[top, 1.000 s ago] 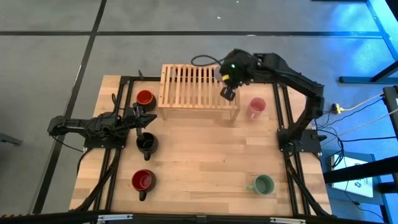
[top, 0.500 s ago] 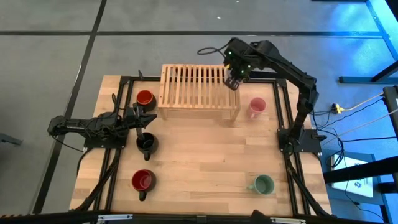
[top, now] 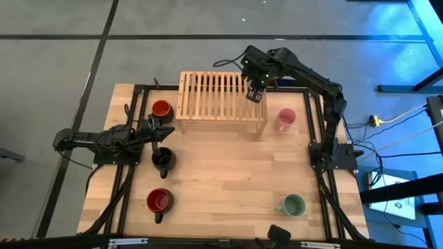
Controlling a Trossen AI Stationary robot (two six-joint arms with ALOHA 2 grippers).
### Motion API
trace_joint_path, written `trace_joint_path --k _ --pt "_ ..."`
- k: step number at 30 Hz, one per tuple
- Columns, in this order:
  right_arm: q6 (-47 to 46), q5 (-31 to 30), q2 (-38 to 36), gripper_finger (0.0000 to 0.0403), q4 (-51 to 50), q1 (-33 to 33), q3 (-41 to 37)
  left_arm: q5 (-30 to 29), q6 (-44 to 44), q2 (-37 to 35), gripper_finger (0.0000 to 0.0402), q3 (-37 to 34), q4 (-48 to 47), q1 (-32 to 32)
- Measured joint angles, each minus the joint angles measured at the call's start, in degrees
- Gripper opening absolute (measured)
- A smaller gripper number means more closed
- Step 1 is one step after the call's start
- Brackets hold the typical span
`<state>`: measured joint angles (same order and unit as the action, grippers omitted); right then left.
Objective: Place coffee mugs
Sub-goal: Put the blue mug on the shelf
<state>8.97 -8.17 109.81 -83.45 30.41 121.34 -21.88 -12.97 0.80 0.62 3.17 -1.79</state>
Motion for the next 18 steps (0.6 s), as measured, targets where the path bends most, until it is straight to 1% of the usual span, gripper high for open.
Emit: trace_joint_path --k 8,18 --pt "0.3 0.9 0.8 0.0005 -0.2 0.0 0.0 0.0 0.0 0.0 0.0007 0.0 0.0 0.0" --pt "-1.0 0.2 0.8 0.0041 1.3 0.0 0.0 0.0 0.0 0.0 0.0007 0.0 0.0 0.0"
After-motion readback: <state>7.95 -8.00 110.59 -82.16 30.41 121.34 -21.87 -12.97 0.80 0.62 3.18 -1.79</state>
